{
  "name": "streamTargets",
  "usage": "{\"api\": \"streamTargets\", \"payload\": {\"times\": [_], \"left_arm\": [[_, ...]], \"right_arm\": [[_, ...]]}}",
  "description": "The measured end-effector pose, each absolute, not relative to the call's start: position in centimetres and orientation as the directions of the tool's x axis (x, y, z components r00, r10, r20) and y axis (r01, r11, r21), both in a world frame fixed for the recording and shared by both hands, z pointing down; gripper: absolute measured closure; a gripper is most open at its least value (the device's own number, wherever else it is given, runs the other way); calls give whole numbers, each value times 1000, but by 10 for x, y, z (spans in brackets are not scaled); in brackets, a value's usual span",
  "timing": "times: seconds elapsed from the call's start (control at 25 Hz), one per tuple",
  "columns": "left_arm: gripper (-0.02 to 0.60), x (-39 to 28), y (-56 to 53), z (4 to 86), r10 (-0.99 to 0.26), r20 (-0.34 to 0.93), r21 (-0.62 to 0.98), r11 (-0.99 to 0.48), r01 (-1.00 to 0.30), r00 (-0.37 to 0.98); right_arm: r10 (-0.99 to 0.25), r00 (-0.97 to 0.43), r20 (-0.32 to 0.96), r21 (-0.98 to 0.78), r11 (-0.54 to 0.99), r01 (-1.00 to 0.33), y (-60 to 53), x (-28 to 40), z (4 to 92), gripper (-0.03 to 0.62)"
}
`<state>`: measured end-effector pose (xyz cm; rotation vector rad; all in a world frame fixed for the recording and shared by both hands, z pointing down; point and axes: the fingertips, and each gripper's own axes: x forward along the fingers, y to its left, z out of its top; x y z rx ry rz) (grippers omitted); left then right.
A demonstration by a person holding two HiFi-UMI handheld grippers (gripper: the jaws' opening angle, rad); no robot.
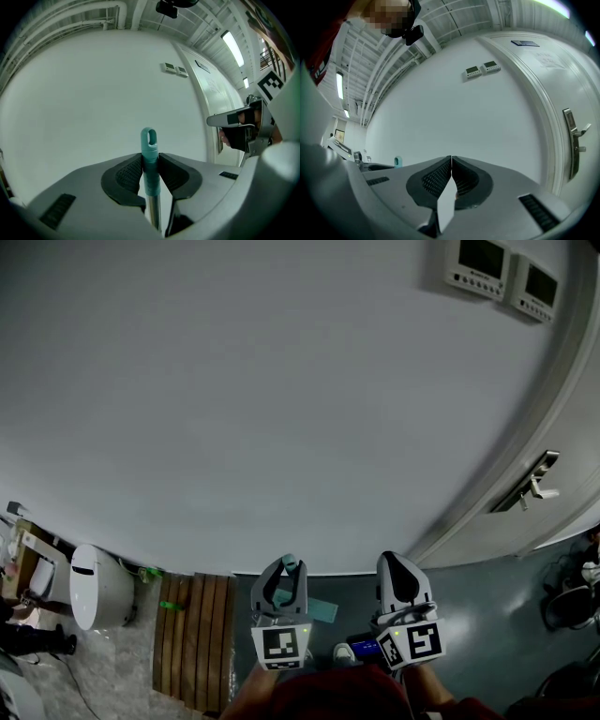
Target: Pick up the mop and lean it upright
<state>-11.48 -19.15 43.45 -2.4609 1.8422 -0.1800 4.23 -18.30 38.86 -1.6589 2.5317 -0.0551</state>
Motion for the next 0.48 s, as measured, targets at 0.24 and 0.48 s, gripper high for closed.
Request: {"api": "streamTargets", "payload": {"times": [0.24, 0.48], "left_arm": [[459, -113, -201, 453, -953, 94, -126, -298, -946, 288], [459, -109, -209, 477, -943, 147, -125, -318, -940, 300]], "right_arm": [[-916, -395, -76, -92, 401, -912, -185, 42, 389, 576], [-917, -392, -74, -91, 398, -913, -186, 43, 388, 576]]}}
